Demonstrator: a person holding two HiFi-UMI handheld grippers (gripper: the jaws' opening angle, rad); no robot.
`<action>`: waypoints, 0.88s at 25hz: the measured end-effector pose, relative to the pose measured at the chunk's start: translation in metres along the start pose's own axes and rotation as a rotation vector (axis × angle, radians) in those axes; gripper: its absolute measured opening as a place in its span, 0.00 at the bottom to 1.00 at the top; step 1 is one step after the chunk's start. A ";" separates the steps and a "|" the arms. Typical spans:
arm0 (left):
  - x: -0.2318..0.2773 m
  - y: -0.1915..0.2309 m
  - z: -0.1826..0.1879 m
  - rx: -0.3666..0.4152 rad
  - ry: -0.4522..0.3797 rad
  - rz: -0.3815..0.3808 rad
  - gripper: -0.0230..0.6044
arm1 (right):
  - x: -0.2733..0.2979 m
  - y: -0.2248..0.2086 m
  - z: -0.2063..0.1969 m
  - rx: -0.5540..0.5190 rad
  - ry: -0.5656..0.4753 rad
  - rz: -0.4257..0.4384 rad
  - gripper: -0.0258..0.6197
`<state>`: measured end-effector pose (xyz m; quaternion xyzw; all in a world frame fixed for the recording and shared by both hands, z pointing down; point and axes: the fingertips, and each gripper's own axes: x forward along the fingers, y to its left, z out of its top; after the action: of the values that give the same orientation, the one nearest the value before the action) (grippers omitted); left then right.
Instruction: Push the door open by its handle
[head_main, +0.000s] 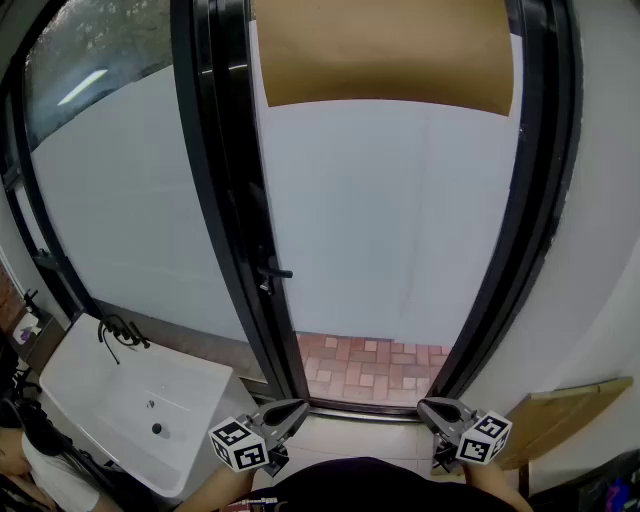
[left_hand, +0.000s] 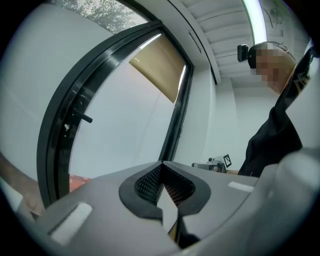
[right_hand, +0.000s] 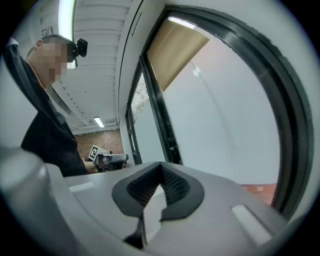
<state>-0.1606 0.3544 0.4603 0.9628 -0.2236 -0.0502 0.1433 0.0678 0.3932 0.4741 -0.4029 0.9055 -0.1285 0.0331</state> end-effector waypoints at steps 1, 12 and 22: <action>0.004 -0.001 0.001 0.006 0.002 0.005 0.04 | -0.003 -0.003 0.001 0.001 0.000 0.001 0.04; 0.056 0.010 0.024 0.098 0.001 0.109 0.04 | -0.038 -0.044 0.006 -0.008 0.010 0.033 0.04; 0.088 0.074 0.038 0.334 0.104 0.196 0.04 | 0.020 -0.078 0.001 -0.031 0.063 0.078 0.04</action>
<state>-0.1182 0.2422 0.4432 0.9481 -0.3138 0.0517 -0.0029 0.1110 0.3281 0.4941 -0.3638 0.9229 -0.1257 0.0035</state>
